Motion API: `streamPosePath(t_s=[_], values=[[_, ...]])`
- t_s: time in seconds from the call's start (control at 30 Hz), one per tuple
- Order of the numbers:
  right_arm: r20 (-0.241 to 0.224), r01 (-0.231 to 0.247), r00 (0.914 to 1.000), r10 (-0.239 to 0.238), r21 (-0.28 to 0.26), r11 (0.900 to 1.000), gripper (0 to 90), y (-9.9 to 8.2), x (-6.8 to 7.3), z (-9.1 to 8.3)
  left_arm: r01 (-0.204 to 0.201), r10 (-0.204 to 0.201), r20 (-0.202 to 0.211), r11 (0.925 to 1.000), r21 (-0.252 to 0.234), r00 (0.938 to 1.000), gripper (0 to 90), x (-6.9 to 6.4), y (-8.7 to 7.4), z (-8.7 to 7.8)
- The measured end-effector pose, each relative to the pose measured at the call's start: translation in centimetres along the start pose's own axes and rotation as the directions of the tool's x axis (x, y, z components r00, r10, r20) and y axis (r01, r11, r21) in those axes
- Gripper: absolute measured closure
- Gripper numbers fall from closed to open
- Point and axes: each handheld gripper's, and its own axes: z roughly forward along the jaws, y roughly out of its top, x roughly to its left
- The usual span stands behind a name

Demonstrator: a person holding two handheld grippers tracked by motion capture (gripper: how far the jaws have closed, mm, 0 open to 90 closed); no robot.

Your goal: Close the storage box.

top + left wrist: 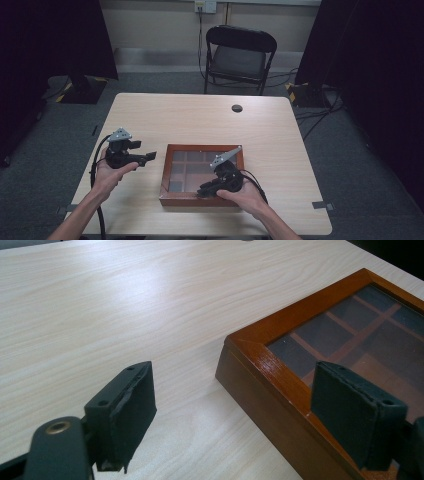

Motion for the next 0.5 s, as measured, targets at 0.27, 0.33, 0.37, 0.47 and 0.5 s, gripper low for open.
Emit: streamPosePath(t_s=[0.27, 0.33, 0.37, 0.47, 0.5], values=[[0.130, -0.076, 0.9868, 0.096, -0.156, 0.9849, 46.5, 0.4, -1.6, -4.3, 0.018, -0.017, -0.011, 0.9997, 0.018, 0.9998, 18.0, 0.3, -0.1, 0.1], [0.174, -0.105, 0.9750, 0.138, -0.187, 0.9766, 37.9, 0.2, -2.3, -5.5, 0.014, -0.013, -0.017, 0.9997, 0.021, 0.9998, 18.0, 0.3, -0.1, 0.0], [0.193, -0.128, 0.9666, 0.169, -0.207, 0.9699, 34.9, 0.0, -2.8, -6.2, 0.028, -0.028, -0.010, 0.9994, 0.018, 0.9996, 18.0, 0.3, -0.2, 0.0], [0.238, -0.150, 0.9480, 0.212, -0.253, 0.9558, 29.2, -0.8, -3.9, -7.7, 0.022, -0.021, -0.031, 0.9992, 0.033, 0.9993, 18.4, 0.4, -0.2, 0.1], [0.263, -0.160, 0.9371, 0.230, -0.261, 0.9520, 23.2, -1.1, -4.3, -8.2, 0.025, -0.023, -0.038, 0.9987, 0.044, 0.9990, 18.4, 0.5, -0.3, 0.4]])
